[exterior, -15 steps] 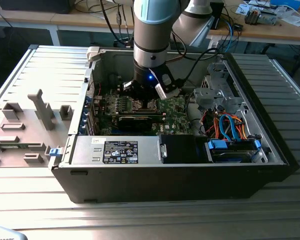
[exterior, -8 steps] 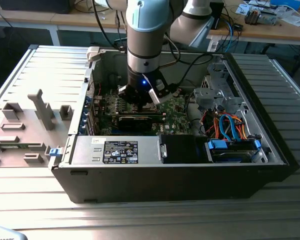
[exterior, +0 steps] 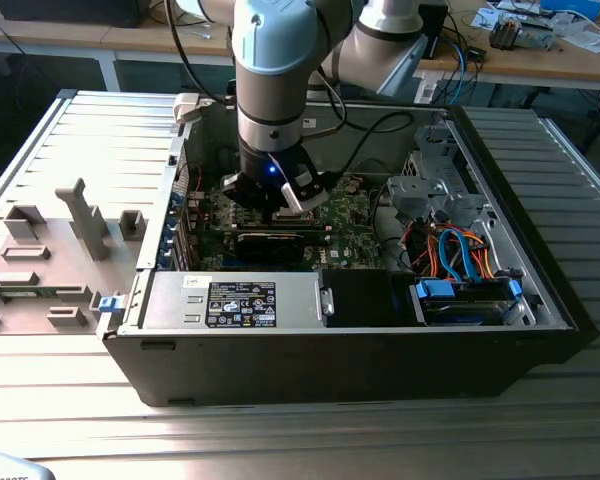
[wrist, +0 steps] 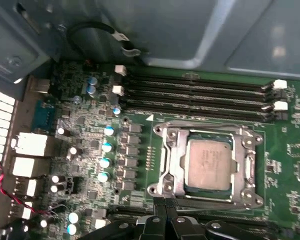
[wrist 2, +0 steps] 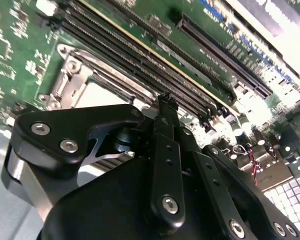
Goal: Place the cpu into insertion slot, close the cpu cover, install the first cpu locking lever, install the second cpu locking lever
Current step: 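Install the second cpu locking lever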
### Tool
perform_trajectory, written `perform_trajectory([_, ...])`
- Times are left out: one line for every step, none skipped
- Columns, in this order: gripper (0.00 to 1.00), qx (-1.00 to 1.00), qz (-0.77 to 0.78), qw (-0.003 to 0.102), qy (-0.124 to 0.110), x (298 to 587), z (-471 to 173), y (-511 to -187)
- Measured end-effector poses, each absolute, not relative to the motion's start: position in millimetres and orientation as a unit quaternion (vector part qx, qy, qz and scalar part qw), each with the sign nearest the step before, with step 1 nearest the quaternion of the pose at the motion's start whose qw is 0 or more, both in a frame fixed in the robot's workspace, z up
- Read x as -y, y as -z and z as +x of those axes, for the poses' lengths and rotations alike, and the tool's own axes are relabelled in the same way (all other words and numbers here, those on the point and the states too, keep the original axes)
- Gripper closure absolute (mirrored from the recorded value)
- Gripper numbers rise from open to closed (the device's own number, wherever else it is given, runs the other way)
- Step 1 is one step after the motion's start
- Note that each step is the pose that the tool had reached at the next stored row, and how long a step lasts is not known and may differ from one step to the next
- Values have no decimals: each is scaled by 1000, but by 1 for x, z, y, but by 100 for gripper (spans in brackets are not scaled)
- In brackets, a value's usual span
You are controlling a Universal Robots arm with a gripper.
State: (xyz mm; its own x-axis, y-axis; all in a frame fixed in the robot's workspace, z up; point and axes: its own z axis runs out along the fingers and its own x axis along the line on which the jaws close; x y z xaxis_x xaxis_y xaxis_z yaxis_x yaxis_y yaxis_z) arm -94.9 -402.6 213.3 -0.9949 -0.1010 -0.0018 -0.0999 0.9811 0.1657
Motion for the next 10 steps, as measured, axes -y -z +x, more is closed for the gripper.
perform_trajectory([89,995,51,3,85,403,-97,-212])
perform_trajectory([89,995,52,3,86,403,-98,-211])
perform_trajectory([89,995,53,3,87,403,-100,-209])
perform_trajectory([89,995,53,3,87,403,-101,-208])
perform_trajectory([89,995,54,3,87,403,-101,-207])
perform_trajectory([89,995,55,4,88,403,-102,-206])
perform_trajectory([89,995,55,3,88,403,-102,-206])
perform_trajectory([89,995,55,3,89,403,-102,-205])
perform_trajectory([89,994,55,3,90,403,-102,-205])
perform_trajectory([89,994,56,3,90,402,-102,-205])
